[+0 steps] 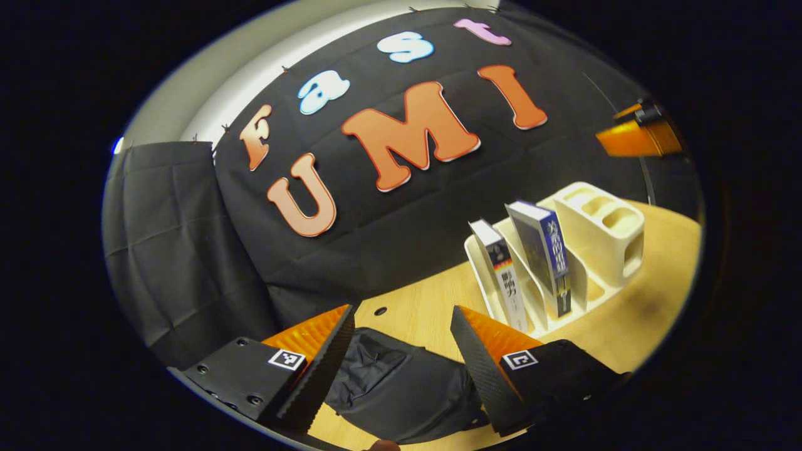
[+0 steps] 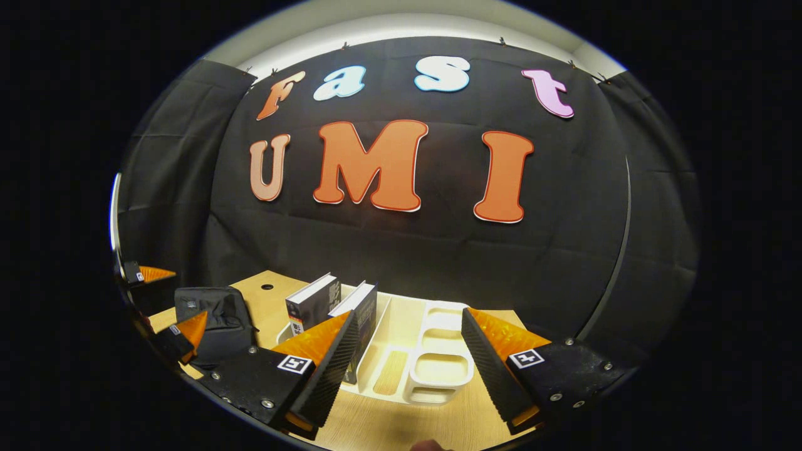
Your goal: Open the schoolbag, grab two books from the bookshelf and put them into the schoolbag.
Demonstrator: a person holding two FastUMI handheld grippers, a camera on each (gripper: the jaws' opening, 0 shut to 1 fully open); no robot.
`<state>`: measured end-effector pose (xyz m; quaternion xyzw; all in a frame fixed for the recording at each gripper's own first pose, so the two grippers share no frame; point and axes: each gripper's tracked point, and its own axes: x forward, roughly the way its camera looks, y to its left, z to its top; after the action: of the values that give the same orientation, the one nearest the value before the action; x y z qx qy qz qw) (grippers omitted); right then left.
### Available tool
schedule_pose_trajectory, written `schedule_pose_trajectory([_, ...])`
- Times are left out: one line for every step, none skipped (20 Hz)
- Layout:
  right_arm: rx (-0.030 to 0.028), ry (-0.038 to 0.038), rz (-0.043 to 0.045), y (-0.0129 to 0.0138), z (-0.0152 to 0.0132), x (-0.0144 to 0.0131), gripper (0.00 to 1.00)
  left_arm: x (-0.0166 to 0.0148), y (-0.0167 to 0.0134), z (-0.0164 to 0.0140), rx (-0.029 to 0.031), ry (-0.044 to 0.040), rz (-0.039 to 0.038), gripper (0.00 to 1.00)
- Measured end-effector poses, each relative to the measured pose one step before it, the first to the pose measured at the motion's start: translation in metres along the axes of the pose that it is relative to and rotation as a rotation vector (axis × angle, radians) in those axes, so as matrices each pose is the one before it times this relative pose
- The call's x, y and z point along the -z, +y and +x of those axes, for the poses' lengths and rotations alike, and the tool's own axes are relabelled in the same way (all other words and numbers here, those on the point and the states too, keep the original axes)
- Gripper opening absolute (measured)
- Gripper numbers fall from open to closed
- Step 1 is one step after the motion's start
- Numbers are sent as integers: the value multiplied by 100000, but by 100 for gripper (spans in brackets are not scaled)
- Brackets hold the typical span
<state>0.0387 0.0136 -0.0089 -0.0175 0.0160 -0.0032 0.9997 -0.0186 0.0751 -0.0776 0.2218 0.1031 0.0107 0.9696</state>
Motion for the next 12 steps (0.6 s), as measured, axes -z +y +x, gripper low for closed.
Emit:
schedule_pose_trajectory([803, 181, 131, -41, 85, 11, 98, 949, -358, -180, 2639, 3069, 231, 98])
schedule_pose_trajectory([961, 219, -176, -122, 163, 3, 98, 701, -373, -154, 1561, 1713, 1321, 98])
schedule_pose_trajectory([908, 318, -478, -21, 115, -31, 98, 837, -203, -262, 523, 1511, 2275, 98])
schedule_pose_trajectory([1021, 86, -667, -101, 27, -22, 98, 459, 27, -93, 789, 1091, 2360, 98])
schedule_pose_trajectory([317, -254, -633, 149, 119, -167, 98, 753, -90, -29, 1557, 1338, 1768, 98])
schedule_pose_trajectory([1089, 190, -1066, 11, 49, -62, 98, 627, -188, 80, 1537, 886, 1688, 98])
schedule_pose_trajectory([735, 354, -877, -19, 51, 128, 98, 811, -98, 112, 833, 1215, 1748, 100])
schedule_pose_trajectory([566, 405, -713, 108, 93, 60, 98, 628, -66, 71, 1053, 1245, 1516, 98])
schedule_pose_trajectory([520, 490, -506, 140, 91, 87, 98, 767, -118, 66, 213, 1291, 1940, 98])
schedule_pose_trajectory([551, 533, -643, 111, 21, 34, 98, 538, -116, 1, 471, 992, 1976, 98])
schedule_pose_trajectory([455, 533, -426, 114, 60, 72, 98, 711, -237, 183, 972, 911, 1658, 99])
schedule_pose_trajectory([288, 524, -491, 153, 59, 7, 98, 642, -541, 192, 2044, 1241, 999, 98])
